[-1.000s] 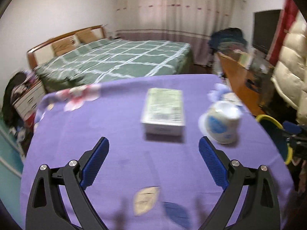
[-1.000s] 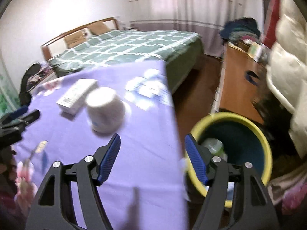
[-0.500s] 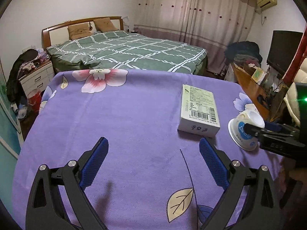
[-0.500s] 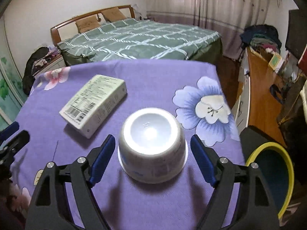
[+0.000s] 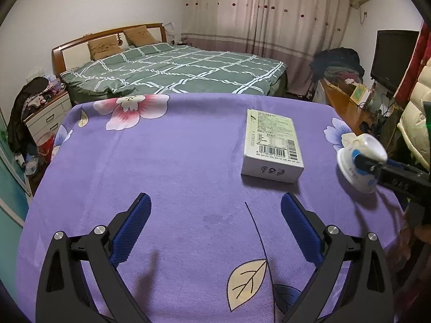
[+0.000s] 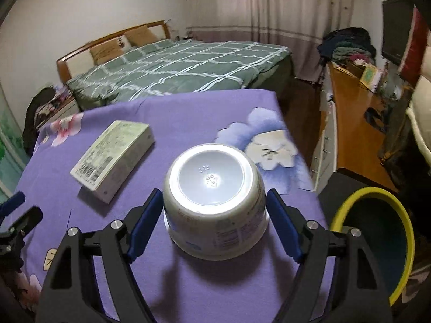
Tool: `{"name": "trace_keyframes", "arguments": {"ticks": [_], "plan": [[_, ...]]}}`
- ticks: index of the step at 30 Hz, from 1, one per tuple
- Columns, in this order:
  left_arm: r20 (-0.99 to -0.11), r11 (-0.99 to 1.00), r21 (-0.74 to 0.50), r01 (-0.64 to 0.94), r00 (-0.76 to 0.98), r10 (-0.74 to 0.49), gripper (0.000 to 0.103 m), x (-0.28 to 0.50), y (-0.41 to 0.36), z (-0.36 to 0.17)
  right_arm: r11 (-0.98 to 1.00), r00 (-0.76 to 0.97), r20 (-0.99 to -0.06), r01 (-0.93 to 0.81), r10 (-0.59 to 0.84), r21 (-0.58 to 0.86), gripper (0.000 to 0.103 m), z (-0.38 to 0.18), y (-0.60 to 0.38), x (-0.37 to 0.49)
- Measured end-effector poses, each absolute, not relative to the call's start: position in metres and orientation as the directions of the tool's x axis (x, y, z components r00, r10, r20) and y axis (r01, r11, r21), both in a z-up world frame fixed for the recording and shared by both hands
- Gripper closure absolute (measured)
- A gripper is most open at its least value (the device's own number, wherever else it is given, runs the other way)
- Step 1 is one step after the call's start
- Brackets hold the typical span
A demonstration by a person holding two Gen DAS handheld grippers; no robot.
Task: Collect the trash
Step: 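Carry the white cup over the bin and open the right gripper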
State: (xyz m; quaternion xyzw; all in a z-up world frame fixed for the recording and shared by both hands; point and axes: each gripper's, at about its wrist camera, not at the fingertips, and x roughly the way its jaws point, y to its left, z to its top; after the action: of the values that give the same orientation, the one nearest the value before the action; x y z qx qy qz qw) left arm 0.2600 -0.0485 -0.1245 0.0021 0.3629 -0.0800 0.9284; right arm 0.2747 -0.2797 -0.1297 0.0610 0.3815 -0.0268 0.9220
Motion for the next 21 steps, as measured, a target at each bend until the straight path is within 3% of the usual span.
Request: {"name": "trace_keyframes", "arguments": {"ticks": [7, 14, 21], "plan": [[-0.676, 0.986, -0.05, 0.157, 0.722, -0.149, 0.007, 0.259, -0.051, -0.125, 0.977, 0.731, -0.681, 0.167, -0.032, 0.133, 0.029, -0.108, -0.318, 0.243], [-0.675, 0.985, -0.044, 0.166, 0.722, -0.152, 0.007, 0.258, -0.055, -0.125, 0.914, 0.72, -0.658, 0.389, -0.221, 0.118, 0.028, -0.098, -0.399, 0.189], [-0.673, 0.985, -0.041, 0.169, 0.724, -0.153, 0.007, 0.258, -0.056, -0.126, 0.841, 0.646, -0.697, 0.528, -0.31, 0.116, 0.026, -0.114, -0.454, 0.175]]}}
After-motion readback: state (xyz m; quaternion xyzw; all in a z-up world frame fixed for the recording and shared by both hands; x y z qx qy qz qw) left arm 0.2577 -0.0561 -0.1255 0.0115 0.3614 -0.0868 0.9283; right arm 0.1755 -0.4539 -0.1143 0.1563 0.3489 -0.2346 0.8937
